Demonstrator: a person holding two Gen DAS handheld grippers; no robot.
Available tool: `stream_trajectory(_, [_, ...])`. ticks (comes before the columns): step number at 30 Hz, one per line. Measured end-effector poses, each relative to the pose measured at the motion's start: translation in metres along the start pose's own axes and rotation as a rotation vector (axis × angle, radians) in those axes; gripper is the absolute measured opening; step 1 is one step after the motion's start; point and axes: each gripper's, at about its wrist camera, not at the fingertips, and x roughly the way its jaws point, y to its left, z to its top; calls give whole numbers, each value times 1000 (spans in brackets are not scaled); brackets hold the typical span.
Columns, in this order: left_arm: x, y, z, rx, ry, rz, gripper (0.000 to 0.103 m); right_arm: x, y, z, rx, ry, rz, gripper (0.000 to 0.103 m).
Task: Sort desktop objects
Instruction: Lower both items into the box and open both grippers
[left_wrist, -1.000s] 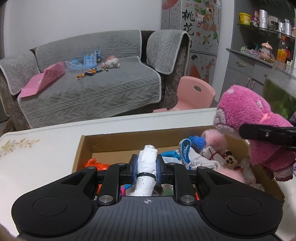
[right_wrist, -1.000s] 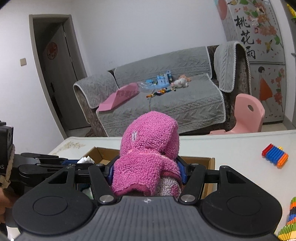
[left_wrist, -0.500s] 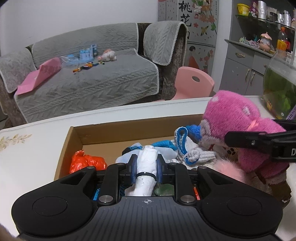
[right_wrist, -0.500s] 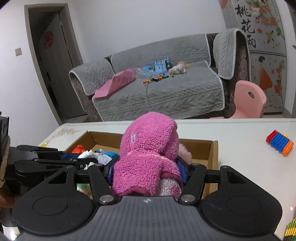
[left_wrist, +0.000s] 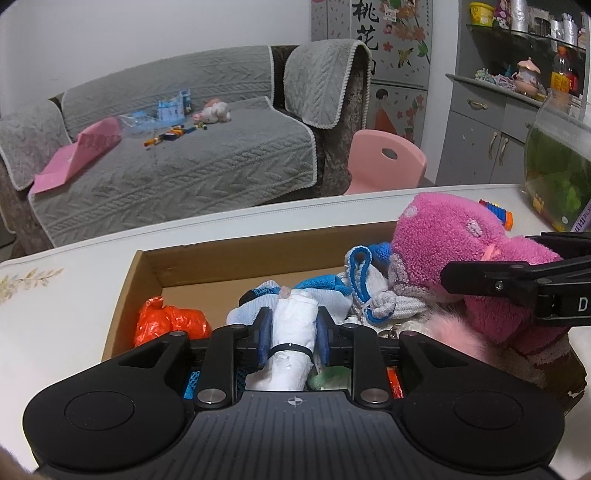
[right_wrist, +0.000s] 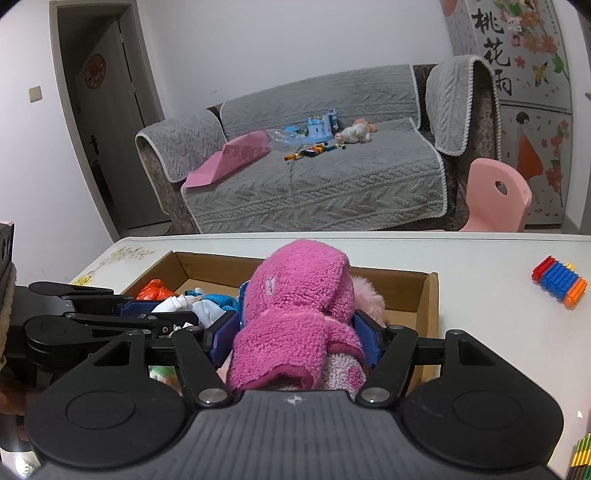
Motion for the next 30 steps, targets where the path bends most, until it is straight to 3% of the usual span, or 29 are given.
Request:
stream_trajectory(1, [0, 0, -1, 1, 1, 2, 44, 0, 0, 0, 0, -3, 0, 64])
stream_trajectory(3, [0, -1, -2, 4, -4, 6, 66, 0, -1, 0, 0, -5, 0, 65])
stream_trajectory(8, [-2, -2, -4, 6, -17, 22, 88, -1, -2, -1, -2, -16, 2, 71])
stream_trajectory(11, [-5, -2, -2, 1, -23, 18, 90, -4, -2, 0, -3, -29, 2, 76])
stream_trajectory(13, [-8, -3, -2, 3, -26, 15, 103, -8, -1, 2, -6, -43, 1, 80])
stream_trajectory(21, [-34, -8, 3, 26, -49, 35, 102, -34, 7, 14, -25, -141, 5, 95])
stream_trajectory(30, [-110, -44, 8, 156, -114, 169, 103, -89, 33, 13, -71, -294, 56, 102])
